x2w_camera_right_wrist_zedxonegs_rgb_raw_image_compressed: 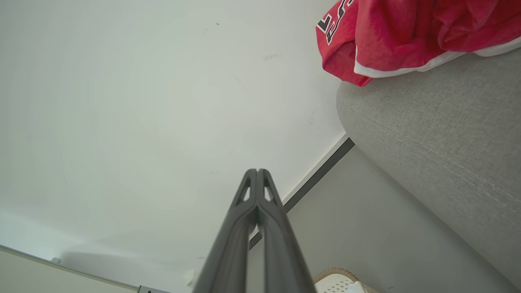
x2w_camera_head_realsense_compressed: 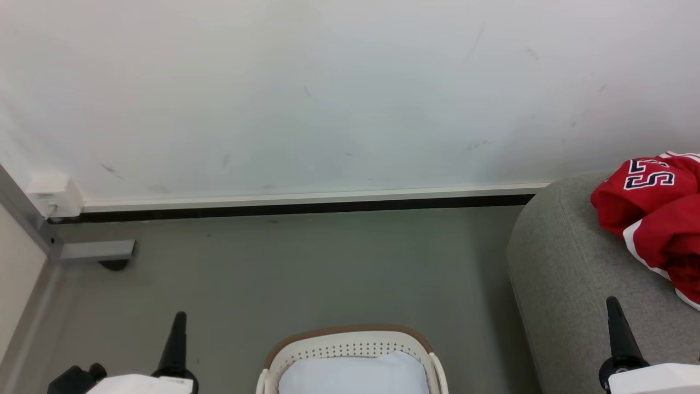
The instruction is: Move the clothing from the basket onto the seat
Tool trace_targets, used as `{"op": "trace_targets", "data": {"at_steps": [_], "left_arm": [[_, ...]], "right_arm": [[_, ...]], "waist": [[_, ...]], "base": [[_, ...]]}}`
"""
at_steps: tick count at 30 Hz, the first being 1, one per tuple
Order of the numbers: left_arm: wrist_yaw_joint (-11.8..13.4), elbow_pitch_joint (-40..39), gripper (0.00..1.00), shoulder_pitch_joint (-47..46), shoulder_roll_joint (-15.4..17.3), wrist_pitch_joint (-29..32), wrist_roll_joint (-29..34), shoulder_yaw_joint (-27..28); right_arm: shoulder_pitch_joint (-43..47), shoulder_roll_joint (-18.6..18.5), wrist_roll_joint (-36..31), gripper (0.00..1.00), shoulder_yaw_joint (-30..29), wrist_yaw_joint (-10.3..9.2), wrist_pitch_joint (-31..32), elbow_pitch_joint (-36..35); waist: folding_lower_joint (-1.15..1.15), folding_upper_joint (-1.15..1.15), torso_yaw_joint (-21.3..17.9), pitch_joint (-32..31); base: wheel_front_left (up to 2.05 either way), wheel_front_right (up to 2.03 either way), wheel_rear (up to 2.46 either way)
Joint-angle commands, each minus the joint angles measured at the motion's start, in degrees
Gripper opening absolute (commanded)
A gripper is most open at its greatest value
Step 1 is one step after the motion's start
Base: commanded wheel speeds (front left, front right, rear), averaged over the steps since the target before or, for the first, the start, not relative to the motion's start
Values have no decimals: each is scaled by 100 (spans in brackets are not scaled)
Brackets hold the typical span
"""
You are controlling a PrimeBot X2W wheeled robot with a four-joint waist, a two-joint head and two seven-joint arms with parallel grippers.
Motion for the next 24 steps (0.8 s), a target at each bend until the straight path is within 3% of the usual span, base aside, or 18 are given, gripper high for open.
{"op": "trace_targets", "data": {"at_steps": [1, 24], "left_arm": [[-29, -74, 0, -117, 46, 45, -241, 42], [-42, -169, 0, -142, 55, 372, -1443, 132]], "right_arm": [[-132, -11, 181, 0, -54, -6, 54, -73], [-135, 26, 1270, 0, -247, -8, 378, -104]], "waist": [[0, 0, 5, 2], [0, 0, 66, 24]], "base": [[0, 0, 0], [0, 0, 0]]}}
